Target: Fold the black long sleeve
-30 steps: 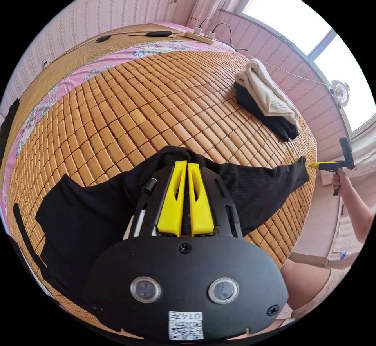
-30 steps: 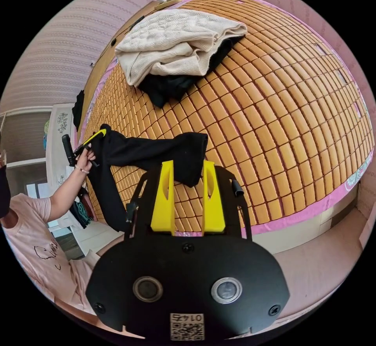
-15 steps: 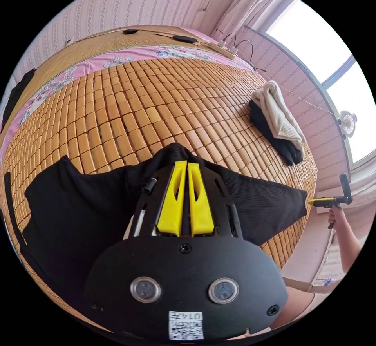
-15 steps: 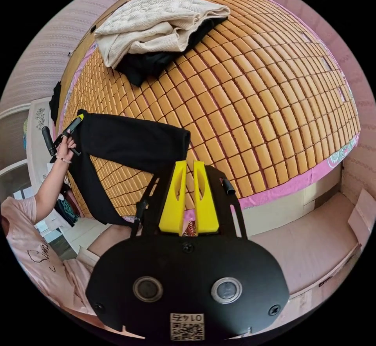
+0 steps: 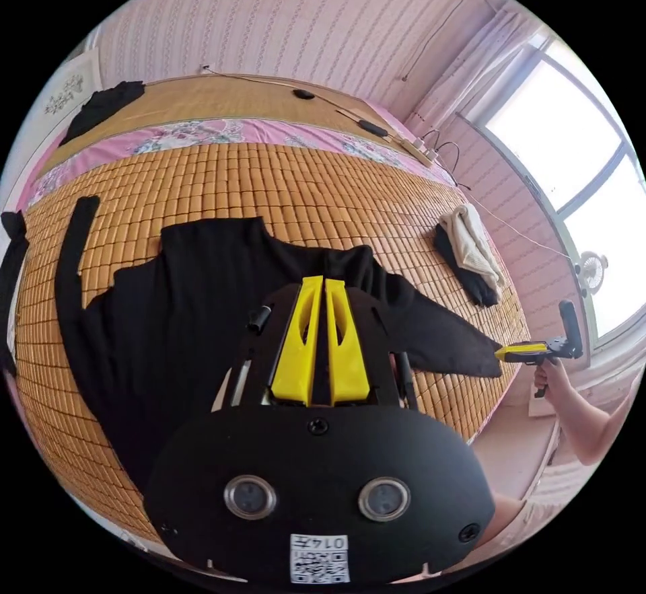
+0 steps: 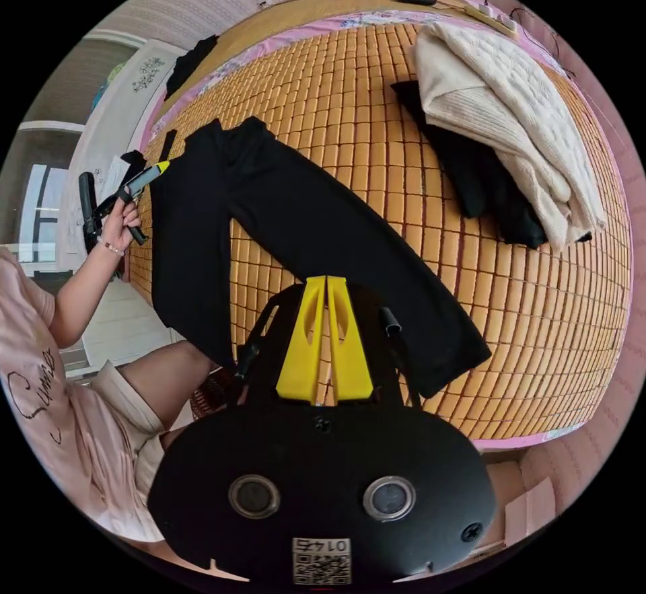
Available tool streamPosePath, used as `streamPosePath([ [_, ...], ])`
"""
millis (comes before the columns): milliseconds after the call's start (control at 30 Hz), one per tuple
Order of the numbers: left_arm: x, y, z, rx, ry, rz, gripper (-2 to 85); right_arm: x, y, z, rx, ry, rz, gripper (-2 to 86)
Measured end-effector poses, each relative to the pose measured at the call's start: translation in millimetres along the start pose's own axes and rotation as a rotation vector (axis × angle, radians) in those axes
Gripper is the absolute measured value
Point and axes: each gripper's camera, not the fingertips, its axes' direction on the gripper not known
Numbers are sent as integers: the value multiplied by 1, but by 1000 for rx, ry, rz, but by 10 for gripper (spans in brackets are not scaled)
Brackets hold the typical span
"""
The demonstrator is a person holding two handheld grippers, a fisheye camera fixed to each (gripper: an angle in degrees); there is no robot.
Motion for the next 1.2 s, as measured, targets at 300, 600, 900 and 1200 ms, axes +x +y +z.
streamPosePath([
  [300,-163,151,-158,-39,-377,-360,-7,-304,-221,131,18,-182,-636,36],
  [600,-198,219,-182,-79,-268,-401,12,-619,-351,335,-93,-61,-815,83],
  [900,-223,249,-211,-32,-104,-454,22,-702,-348,420,-55,-118,-832,12],
  [1200,-262,332,-332,53,-182,-664,20,-739,-197,466,-279,-240,-1245,73],
])
